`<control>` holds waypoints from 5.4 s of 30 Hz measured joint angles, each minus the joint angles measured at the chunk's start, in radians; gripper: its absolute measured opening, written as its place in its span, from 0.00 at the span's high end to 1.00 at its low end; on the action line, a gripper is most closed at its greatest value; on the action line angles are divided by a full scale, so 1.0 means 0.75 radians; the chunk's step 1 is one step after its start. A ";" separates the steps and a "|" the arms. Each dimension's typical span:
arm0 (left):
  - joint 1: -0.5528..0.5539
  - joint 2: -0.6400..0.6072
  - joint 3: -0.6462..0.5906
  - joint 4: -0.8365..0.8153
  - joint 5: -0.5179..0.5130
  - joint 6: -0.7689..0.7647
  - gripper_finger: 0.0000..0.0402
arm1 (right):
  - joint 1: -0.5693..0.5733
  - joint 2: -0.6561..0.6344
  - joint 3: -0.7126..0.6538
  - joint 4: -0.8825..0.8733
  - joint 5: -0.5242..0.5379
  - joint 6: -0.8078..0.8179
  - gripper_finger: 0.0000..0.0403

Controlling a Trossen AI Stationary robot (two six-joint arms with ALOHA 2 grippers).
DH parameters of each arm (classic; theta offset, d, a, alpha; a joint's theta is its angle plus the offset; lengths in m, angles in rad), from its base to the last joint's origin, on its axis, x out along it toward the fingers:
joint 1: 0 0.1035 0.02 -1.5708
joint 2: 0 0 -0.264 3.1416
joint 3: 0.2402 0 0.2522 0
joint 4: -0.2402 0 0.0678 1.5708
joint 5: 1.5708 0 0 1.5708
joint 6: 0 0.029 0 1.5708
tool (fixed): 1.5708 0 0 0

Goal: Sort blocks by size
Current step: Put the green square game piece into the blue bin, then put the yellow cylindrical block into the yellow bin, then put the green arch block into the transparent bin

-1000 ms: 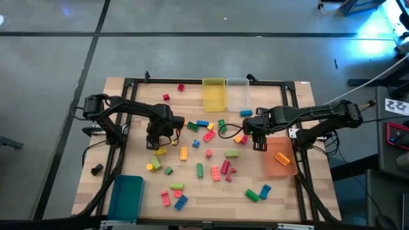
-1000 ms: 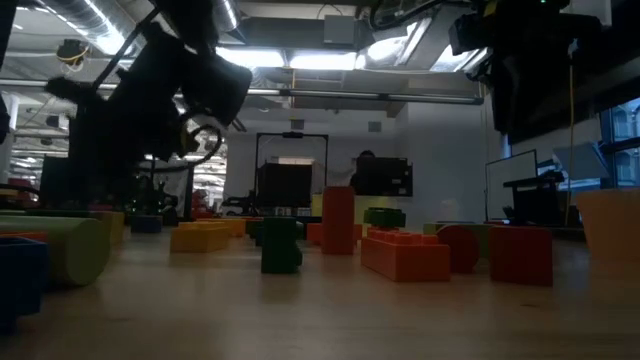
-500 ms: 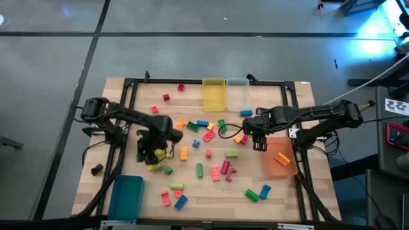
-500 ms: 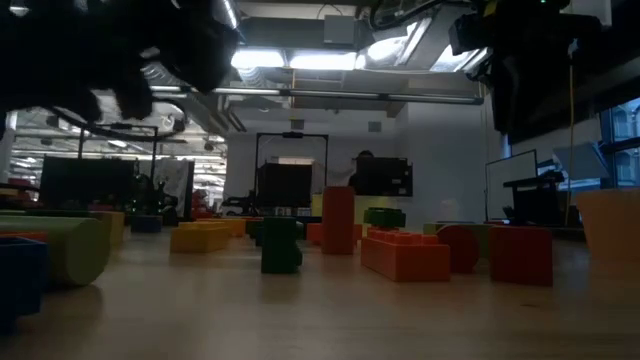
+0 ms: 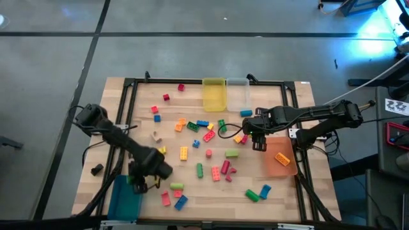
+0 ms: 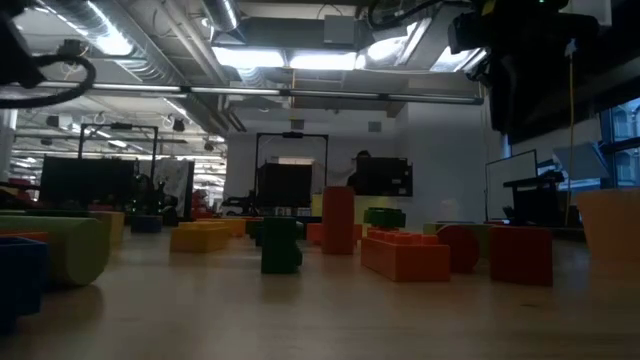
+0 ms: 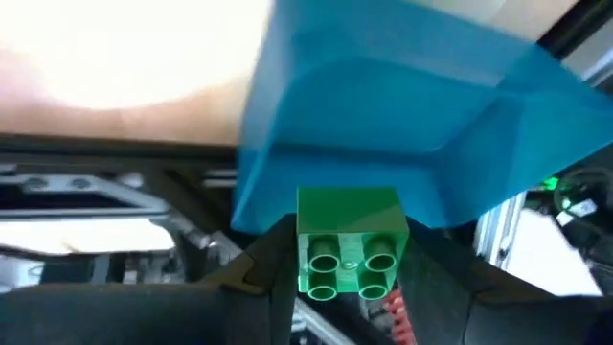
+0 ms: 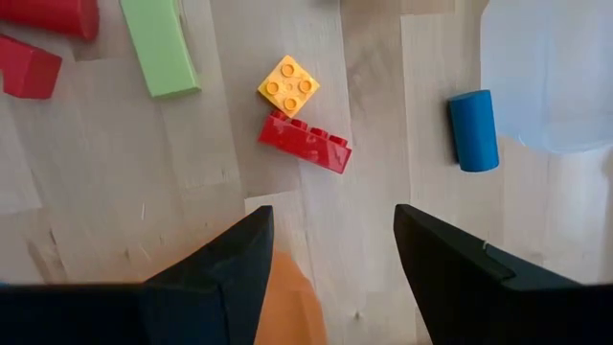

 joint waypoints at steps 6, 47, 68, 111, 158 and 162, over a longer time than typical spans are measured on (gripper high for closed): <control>-0.090 0.000 0.000 0.074 -0.072 -0.218 0.57 | 0.000 0.000 0.000 0.000 0.000 0.000 0.45; 0.169 -0.120 -0.002 0.157 -0.643 -0.210 0.48 | 0.000 0.000 0.000 0.016 0.000 -0.071 0.45; 0.146 -0.103 -0.209 0.332 -0.595 -0.316 0.48 | 0.000 0.000 0.000 0.019 0.000 -0.071 0.45; 0.738 -0.409 -0.134 1.203 -1.059 0.652 0.70 | 0.000 0.000 0.000 0.090 0.000 -0.208 0.45; 1.336 0.253 -0.135 2.312 -1.059 1.197 0.46 | 0.002 0.013 -0.477 1.006 -0.323 0.015 0.45; 1.335 0.253 -0.135 2.309 -1.060 1.170 0.46 | 0.001 0.013 -0.580 1.154 -0.373 0.015 0.45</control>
